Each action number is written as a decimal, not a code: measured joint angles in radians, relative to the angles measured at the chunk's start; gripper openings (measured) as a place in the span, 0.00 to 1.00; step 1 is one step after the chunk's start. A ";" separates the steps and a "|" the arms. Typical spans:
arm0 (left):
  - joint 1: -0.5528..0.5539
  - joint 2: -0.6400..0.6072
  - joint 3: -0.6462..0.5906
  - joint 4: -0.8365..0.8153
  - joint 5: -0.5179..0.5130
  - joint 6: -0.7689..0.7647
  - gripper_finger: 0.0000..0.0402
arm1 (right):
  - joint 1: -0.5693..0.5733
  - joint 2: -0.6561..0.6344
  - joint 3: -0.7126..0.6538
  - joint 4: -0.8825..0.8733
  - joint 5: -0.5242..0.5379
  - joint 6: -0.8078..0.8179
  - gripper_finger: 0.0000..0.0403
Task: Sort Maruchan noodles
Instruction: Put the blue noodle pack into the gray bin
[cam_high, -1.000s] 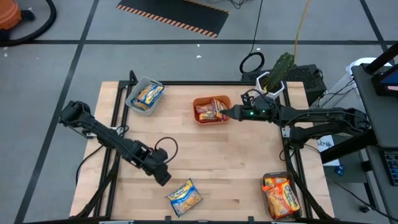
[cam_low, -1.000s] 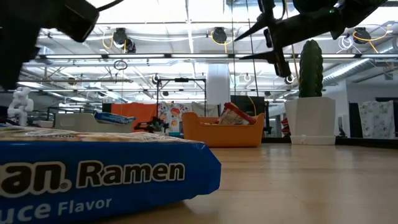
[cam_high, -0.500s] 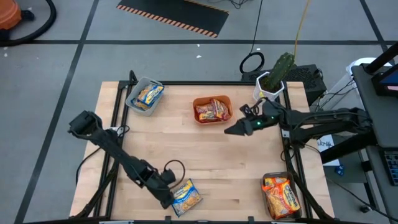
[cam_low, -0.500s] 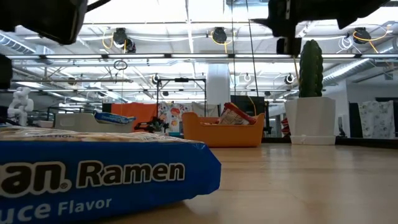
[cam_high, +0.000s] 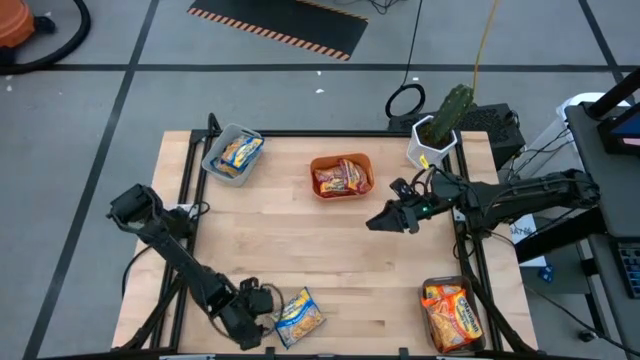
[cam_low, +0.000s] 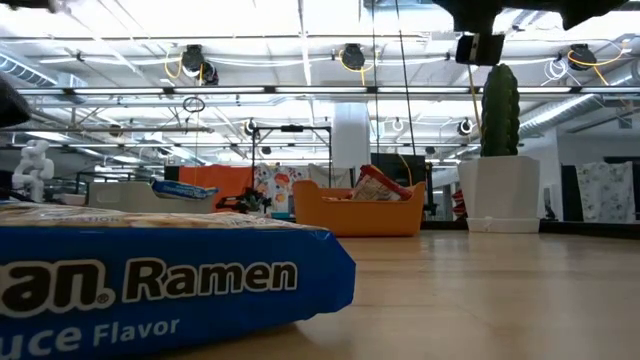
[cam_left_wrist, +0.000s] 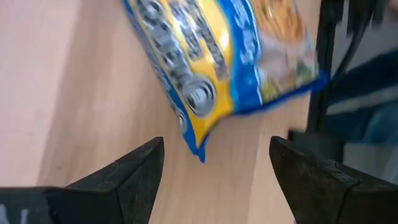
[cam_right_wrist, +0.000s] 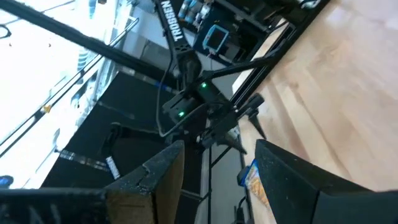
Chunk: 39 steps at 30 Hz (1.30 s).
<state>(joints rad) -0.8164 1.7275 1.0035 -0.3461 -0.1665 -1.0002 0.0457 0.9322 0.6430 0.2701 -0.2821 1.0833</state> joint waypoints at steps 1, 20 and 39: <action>-0.006 0.011 0.000 0.001 -0.005 0.021 0.73 | 0.009 -0.002 0.000 -0.002 0.000 -0.004 0.48; 0.024 0.118 0.001 0.063 -0.091 0.153 0.60 | 0.028 -0.003 0.000 -0.093 0.026 -0.027 0.48; 0.172 -0.017 -0.001 -0.021 -0.081 0.308 0.01 | -0.055 -0.002 0.000 -0.203 0.060 0.007 0.48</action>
<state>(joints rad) -0.6445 1.7105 1.0027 -0.3667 -0.2477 -0.6919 -0.0091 0.9298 0.6430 0.0669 -0.2224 1.0901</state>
